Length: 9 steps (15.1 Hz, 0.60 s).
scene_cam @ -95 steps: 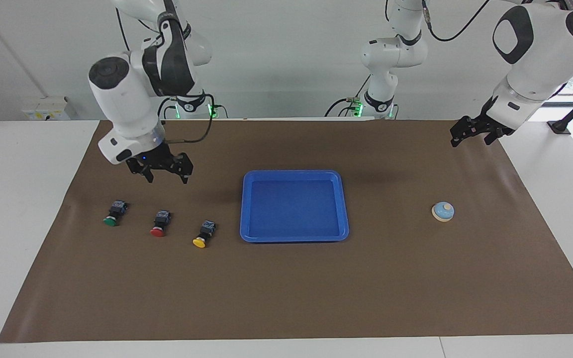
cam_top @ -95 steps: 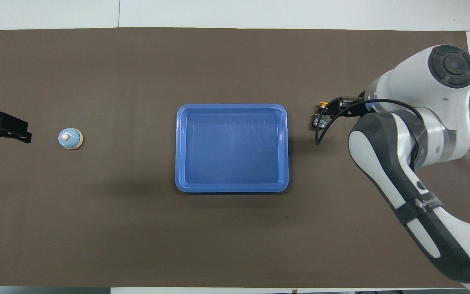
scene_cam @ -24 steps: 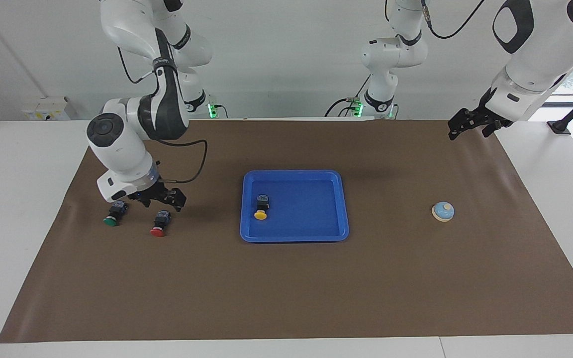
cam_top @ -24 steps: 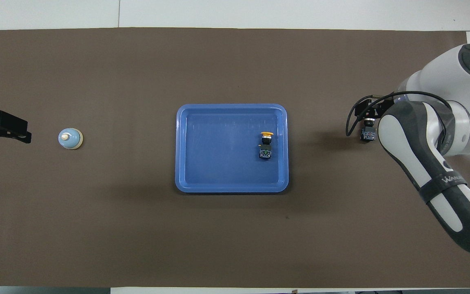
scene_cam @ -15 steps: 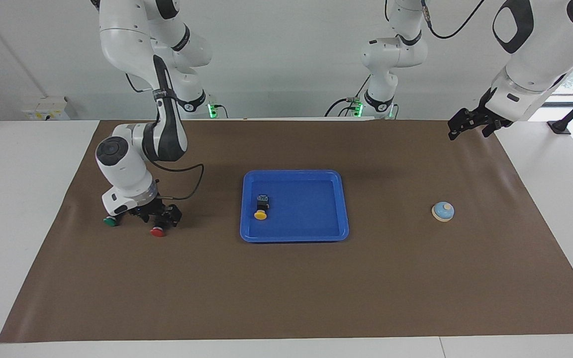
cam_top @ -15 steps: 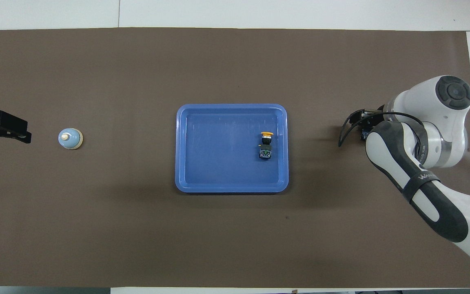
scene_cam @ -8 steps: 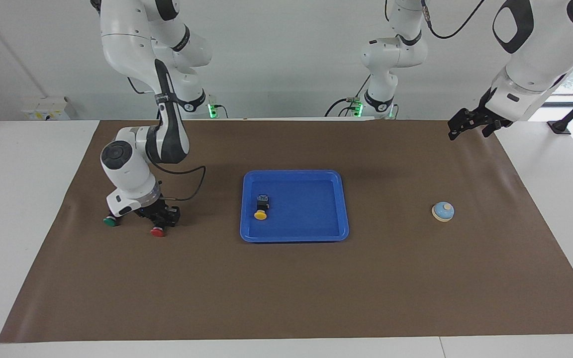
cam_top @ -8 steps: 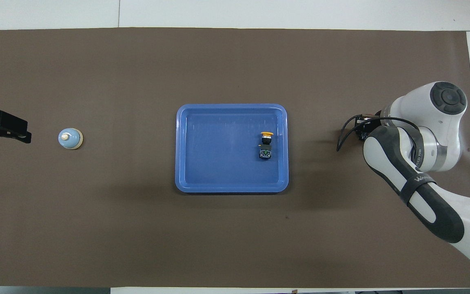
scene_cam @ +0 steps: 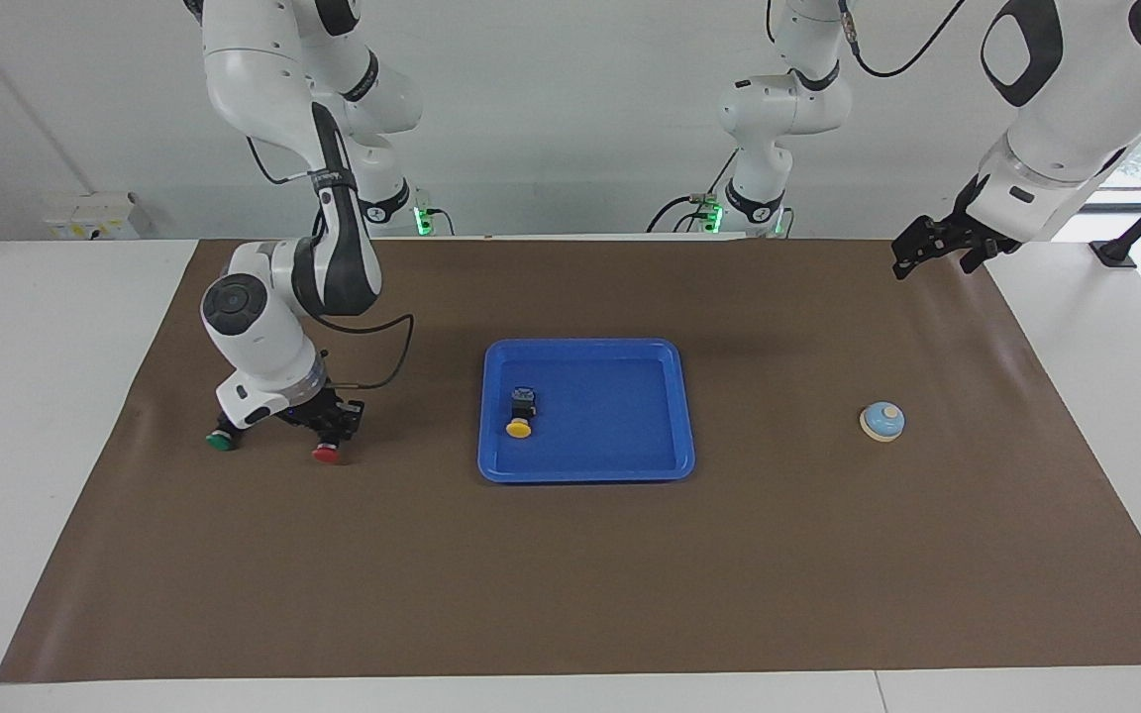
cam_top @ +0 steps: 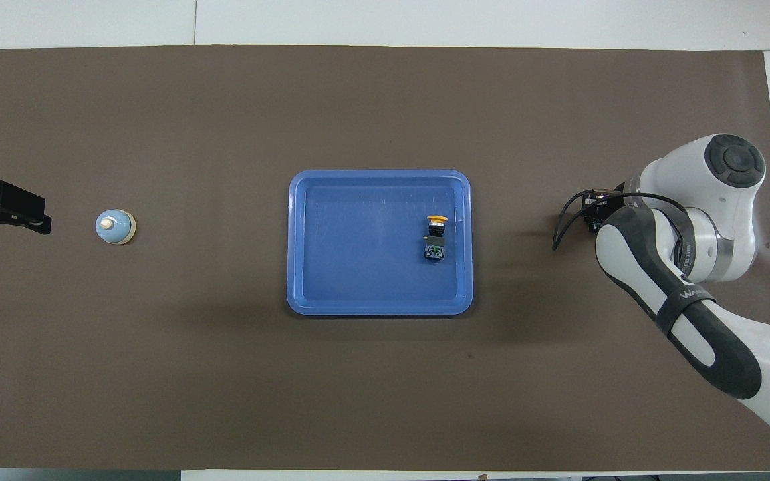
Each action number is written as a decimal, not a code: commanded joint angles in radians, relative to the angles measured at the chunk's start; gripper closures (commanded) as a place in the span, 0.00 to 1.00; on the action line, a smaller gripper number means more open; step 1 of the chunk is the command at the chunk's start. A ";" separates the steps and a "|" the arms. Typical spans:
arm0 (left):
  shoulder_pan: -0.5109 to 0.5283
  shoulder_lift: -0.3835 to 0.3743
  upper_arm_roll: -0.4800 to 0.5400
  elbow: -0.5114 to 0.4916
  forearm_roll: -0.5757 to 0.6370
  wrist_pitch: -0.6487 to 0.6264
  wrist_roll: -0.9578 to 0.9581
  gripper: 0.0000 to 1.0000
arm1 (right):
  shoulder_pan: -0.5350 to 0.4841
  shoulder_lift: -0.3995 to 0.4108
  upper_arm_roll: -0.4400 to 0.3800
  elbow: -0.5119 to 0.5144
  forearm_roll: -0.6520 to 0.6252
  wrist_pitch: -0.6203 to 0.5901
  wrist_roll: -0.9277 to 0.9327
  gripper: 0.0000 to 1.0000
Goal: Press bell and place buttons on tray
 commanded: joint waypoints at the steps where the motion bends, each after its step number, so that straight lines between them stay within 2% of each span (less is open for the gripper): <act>1: 0.002 -0.014 0.000 -0.008 -0.006 -0.013 -0.008 0.00 | 0.096 0.000 0.004 0.153 0.003 -0.154 0.095 1.00; 4: 0.002 -0.014 0.000 -0.008 -0.006 -0.012 -0.008 0.00 | 0.237 0.032 0.004 0.273 0.006 -0.243 0.232 1.00; 7: 0.002 -0.014 0.000 -0.008 -0.006 -0.013 -0.008 0.00 | 0.363 0.051 0.005 0.296 0.020 -0.233 0.332 1.00; 9: 0.004 -0.014 0.000 -0.008 -0.006 -0.013 -0.008 0.00 | 0.456 0.093 0.002 0.307 0.024 -0.208 0.422 1.00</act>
